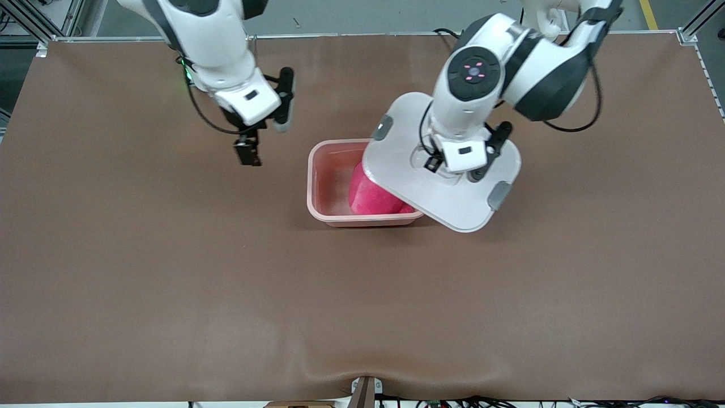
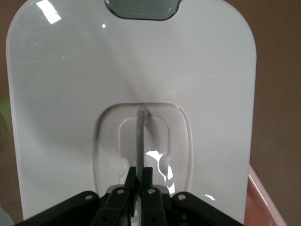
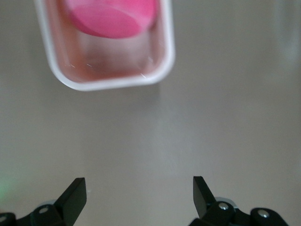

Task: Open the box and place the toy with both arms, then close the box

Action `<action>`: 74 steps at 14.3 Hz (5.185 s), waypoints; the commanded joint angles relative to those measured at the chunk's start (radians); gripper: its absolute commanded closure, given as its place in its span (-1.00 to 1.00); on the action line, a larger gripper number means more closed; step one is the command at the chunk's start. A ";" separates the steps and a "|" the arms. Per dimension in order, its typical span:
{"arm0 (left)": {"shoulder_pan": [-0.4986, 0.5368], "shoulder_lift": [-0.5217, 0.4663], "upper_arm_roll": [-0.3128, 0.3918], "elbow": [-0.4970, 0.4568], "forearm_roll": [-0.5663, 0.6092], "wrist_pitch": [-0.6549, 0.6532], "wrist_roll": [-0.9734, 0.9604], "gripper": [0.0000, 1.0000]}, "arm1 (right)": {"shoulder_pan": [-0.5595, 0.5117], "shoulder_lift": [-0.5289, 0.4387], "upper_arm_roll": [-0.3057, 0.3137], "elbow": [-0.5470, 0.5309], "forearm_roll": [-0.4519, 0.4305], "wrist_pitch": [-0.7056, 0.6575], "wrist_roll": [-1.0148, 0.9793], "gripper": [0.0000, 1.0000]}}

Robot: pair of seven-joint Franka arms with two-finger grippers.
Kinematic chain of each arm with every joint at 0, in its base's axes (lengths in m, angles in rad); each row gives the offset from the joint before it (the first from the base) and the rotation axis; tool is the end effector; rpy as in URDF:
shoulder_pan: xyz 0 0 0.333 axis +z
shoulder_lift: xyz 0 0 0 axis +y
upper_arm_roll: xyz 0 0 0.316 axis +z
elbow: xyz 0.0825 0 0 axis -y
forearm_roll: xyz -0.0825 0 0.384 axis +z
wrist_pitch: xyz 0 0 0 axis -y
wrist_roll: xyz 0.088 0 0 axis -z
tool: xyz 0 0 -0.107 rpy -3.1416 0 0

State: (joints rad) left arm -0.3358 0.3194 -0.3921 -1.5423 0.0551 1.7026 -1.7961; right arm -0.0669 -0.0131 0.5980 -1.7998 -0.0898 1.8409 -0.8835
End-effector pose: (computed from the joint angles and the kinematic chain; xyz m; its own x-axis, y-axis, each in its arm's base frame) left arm 0.4966 -0.3981 0.4695 0.4801 0.8765 -0.0354 0.8652 -0.4798 -0.1458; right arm 0.4903 0.2815 0.5454 0.1358 0.9899 -0.0412 0.9864 -0.1312 0.0994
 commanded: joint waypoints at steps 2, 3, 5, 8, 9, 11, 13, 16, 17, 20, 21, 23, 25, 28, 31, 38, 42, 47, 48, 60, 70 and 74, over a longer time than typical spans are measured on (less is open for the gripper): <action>-0.070 0.055 0.006 0.025 0.043 0.104 -0.283 1.00 | -0.011 -0.062 -0.151 0.020 0.022 -0.022 0.029 -1.00; -0.086 0.070 0.006 0.025 0.058 0.136 -0.355 1.00 | -0.017 -0.062 -0.185 0.031 0.022 -0.019 0.031 -1.00; -0.109 0.101 0.007 0.025 0.092 0.216 -0.554 1.00 | -0.030 -0.059 -0.233 0.069 0.016 -0.003 0.082 -1.00; -0.149 0.135 0.006 0.025 0.181 0.253 -0.698 1.00 | -0.028 -0.059 -0.309 0.091 0.024 -0.018 0.286 -1.00; -0.161 0.141 0.006 0.025 0.183 0.262 -0.709 1.00 | -0.028 -0.059 -0.338 0.092 0.025 -0.015 0.300 -1.00; -0.187 0.150 0.007 0.025 0.198 0.293 -0.736 1.00 | -0.028 -0.059 -0.397 0.089 0.050 -0.029 0.320 -1.00; -0.201 0.158 0.006 0.025 0.230 0.304 -0.750 1.00 | -0.027 -0.059 -0.457 0.091 0.061 -0.099 0.470 -1.00; -0.230 0.178 0.007 0.025 0.253 0.311 -0.753 1.00 | -0.025 -0.047 -0.469 0.117 0.061 -0.149 0.739 -1.00; -0.230 0.184 0.007 0.025 0.256 0.315 -0.758 1.00 | -0.027 -0.044 -0.471 0.125 0.061 -0.150 0.748 -1.00; -0.236 0.198 0.007 0.027 0.258 0.321 -0.770 1.00 | -0.024 -0.004 -0.541 0.157 0.079 -0.182 0.785 -1.00; -0.236 0.198 0.007 0.027 0.265 0.331 -0.772 1.00 | -0.024 0.021 -0.547 0.199 0.106 -0.236 0.796 -1.00; -0.236 0.205 0.007 0.025 0.273 0.334 -0.772 1.00 | -0.024 0.060 -0.561 0.269 0.136 -0.298 0.856 -1.00; -0.238 0.207 0.007 0.025 0.273 0.334 -0.772 1.00 | -0.022 0.062 -0.567 0.263 0.148 -0.290 0.862 -1.00; -0.238 0.208 0.007 0.022 0.279 0.334 -0.772 1.00 | -0.022 0.061 -0.567 0.252 0.159 -0.296 0.874 -1.00; -0.238 0.207 0.006 0.016 0.279 0.333 -0.772 1.00 | -0.007 0.059 -0.578 0.244 0.159 -0.298 0.873 -1.00; -0.249 0.201 0.006 -0.006 0.279 0.322 -0.769 1.00 | 0.022 0.061 -0.580 0.244 0.159 -0.304 0.874 -1.00; -0.244 0.190 0.006 -0.021 0.279 0.311 -0.758 1.00 | 0.036 0.062 -0.581 0.254 0.159 -0.301 0.874 -1.00; -0.235 0.191 0.006 -0.025 0.279 0.305 -0.756 1.00 | 0.042 0.059 -0.580 0.249 0.159 -0.292 0.880 -1.00; -0.233 0.191 0.006 -0.029 0.279 0.295 -0.756 1.00 | 0.042 0.061 -0.580 0.250 0.159 -0.290 0.879 -1.00; -0.241 0.199 0.006 -0.012 0.269 0.293 -0.885 1.00 | 0.093 0.045 -0.569 0.254 0.159 -0.289 0.865 -1.00; -0.250 0.208 0.009 0.007 0.270 0.304 -0.938 1.00 | 0.145 0.045 -0.569 0.247 0.146 -0.253 0.865 -1.00; -0.256 0.219 0.009 0.022 0.273 0.305 -0.892 1.00 | 0.151 0.045 -0.570 0.269 0.159 -0.249 0.865 -1.00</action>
State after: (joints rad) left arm -0.5796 0.5253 -0.3870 -1.5469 0.3056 2.0175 -2.6986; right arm 0.0805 0.0362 0.0330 -1.5478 0.0538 1.6001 -0.0222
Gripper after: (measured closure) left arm 0.930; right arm 0.000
